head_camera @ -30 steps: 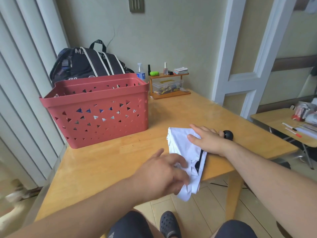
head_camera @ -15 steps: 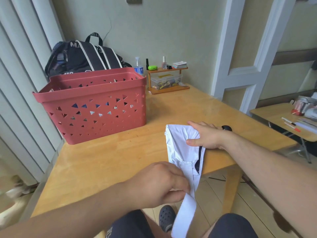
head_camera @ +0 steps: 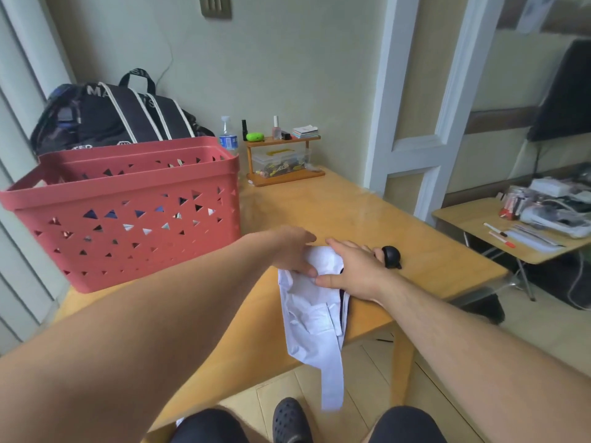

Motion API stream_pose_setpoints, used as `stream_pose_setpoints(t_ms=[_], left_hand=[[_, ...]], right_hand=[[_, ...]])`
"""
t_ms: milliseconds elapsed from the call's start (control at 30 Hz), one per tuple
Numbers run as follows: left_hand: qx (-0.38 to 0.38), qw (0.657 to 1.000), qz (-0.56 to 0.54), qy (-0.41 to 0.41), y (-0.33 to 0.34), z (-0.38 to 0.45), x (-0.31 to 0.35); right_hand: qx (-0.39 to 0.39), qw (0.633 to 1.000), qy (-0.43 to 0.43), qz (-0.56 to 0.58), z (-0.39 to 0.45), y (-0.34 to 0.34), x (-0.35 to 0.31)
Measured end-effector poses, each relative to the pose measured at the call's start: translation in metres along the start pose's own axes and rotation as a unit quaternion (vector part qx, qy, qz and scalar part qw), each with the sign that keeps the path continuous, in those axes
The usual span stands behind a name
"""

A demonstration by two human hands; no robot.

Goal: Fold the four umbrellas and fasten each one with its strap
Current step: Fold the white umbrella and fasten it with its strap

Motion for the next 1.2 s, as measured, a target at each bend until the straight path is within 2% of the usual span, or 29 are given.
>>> stream_pose_setpoints(t_ms=[67, 200, 300, 367, 433, 533, 633, 800, 900, 1100, 1200], left_hand=[[-0.002, 1.000, 0.003, 0.010, 0.011, 0.002, 0.003], [0.005, 1.000, 0.004, 0.013, 0.013, 0.003, 0.004], [-0.032, 0.999, 0.006, 0.007, 0.013, 0.004, 0.003], [-0.070, 0.998, 0.004, 0.004, 0.012, 0.005, 0.002], [-0.105, 0.994, -0.016, 0.004, 0.011, 0.008, 0.000], [-0.124, 0.992, -0.027, 0.009, 0.011, 0.012, -0.003], [-0.126, 0.991, -0.052, 0.012, 0.013, 0.013, -0.004], [-0.128, 0.990, -0.063, 0.009, 0.012, 0.012, -0.003], [-0.118, 0.992, -0.030, 0.011, 0.012, 0.013, -0.002], [-0.115, 0.993, -0.035, 0.009, 0.014, 0.013, -0.002], [-0.112, 0.993, -0.022, 0.010, 0.013, 0.014, -0.001]], right_hand=[[-0.014, 1.000, -0.002, 0.005, -0.001, -0.002, 0.003], [-0.046, 0.984, -0.028, 0.168, -0.001, -0.042, 0.011], [-0.096, 0.993, -0.030, 0.062, -0.003, -0.069, 0.019], [-0.106, 0.990, -0.061, -0.064, -0.003, -0.071, 0.016], [-0.113, 0.981, -0.098, -0.123, -0.001, -0.066, 0.013], [-0.133, 0.982, -0.105, -0.088, 0.005, -0.061, 0.020], [-0.099, 0.985, -0.124, -0.061, 0.013, -0.056, 0.026], [-0.064, 0.982, -0.145, -0.105, 0.021, -0.044, 0.028], [-0.048, 0.981, -0.149, -0.115, 0.022, -0.041, 0.034], [-0.078, 0.982, -0.154, -0.077, 0.026, -0.046, 0.034], [-0.067, 0.984, -0.138, -0.087, 0.031, -0.044, 0.036]])
Point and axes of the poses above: each hand's wrist, its own z-axis towards the middle knuckle, its own y-axis out of the palm, x = y × z, the point moved 2 cm from there along z, towards the middle knuckle, and after that the axes turned 11 degrees about z, right-handed, at the moved point
